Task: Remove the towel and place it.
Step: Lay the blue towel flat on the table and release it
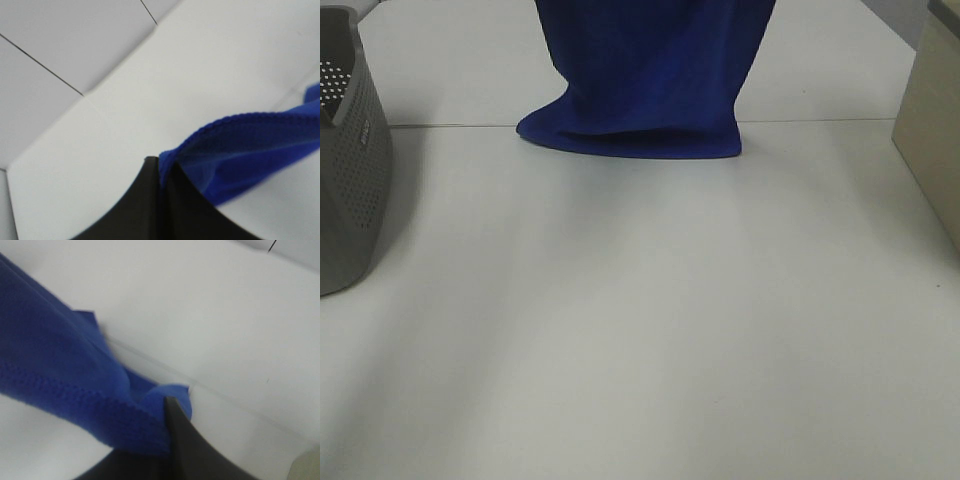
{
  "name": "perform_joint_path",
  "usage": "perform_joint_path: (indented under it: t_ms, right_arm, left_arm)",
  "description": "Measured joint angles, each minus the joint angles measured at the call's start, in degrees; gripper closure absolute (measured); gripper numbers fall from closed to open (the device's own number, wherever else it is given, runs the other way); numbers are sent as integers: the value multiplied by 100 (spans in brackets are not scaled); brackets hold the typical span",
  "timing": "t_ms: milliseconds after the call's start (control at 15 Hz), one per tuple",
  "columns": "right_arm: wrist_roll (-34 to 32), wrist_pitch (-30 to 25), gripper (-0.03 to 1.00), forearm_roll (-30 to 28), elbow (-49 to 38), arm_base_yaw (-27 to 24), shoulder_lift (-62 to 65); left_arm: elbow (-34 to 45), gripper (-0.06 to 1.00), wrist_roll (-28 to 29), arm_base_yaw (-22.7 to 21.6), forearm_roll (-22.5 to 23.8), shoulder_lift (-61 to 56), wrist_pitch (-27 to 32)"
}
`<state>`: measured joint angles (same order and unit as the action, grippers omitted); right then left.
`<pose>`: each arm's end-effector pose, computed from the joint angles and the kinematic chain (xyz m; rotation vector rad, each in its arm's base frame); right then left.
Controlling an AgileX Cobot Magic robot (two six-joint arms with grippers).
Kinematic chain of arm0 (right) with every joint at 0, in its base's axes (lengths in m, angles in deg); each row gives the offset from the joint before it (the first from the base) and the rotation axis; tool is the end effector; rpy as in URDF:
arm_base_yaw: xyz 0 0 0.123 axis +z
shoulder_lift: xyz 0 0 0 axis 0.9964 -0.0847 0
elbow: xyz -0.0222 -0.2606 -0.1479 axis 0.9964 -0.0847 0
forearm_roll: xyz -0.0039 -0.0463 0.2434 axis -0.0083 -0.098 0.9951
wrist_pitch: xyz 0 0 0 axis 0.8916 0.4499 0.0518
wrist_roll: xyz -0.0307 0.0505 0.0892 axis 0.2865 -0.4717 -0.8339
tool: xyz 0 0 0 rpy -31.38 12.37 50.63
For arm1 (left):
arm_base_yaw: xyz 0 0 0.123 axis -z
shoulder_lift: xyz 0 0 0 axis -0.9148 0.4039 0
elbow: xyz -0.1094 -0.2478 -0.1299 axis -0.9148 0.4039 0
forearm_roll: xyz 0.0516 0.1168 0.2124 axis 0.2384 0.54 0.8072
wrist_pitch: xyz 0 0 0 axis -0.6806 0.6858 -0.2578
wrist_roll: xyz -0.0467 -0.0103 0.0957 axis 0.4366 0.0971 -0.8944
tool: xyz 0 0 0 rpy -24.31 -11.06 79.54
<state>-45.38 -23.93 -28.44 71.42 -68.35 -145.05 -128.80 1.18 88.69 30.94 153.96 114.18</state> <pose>0.4118 0.1300 0.4384 -0.6446 2.1765 0.0762 0.4509 -0.1781 0.4434 0.8998 1.8913 0.1668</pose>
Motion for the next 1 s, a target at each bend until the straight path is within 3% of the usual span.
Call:
perform_joint_path:
  t_ms: [133, 333, 733, 1000]
  right_arm:
    - [-138, -636, 95, 166, 0, 0, 120]
    - [-195, -756, 95, 584, -395, 0, 286]
    - [-321, -768, 95, 762, -2458, 0, 1684]
    - [-504, -756, 95, 1089, -3873, 23, 2590]
  left_arm:
    - [0, 94, 332, 0, -46, -109, 871]
    - [103, 94, 1513, -17, -74, -172, 1071]
    - [3793, 94, 2137, -23, -745, -2212, 1094]
    - [5672, 94, 2137, 0, -1146, -3426, 1060]
